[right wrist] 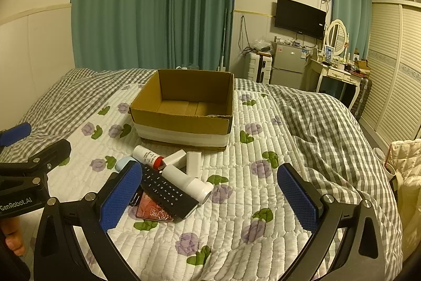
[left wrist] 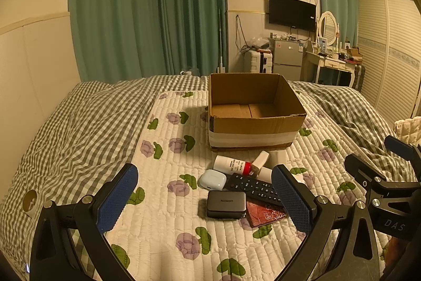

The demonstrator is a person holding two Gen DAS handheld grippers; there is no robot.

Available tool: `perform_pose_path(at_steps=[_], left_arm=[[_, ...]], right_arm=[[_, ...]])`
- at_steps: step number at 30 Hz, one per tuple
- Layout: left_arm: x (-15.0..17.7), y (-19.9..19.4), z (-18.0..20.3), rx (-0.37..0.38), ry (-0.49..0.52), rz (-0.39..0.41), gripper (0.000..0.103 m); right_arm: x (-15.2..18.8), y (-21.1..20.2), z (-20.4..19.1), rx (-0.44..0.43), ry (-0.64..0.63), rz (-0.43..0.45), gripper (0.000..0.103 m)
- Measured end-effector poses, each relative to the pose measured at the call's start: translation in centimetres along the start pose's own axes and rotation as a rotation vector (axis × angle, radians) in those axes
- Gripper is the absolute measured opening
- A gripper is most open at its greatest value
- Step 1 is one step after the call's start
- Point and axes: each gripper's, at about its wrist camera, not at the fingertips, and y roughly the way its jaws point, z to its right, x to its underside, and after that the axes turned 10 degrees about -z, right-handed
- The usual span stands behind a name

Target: Organize rigid objects

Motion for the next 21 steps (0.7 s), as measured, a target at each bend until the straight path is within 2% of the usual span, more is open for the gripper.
perform_pose_path(at_steps=[21], left_arm=[[0.09, 0.24, -0.09, 0.001, -0.008, -0.019, 0.103]], right_arm=[[0.19, 0.07, -0.13, -0.003, -0.004, -0.017, 0.103]])
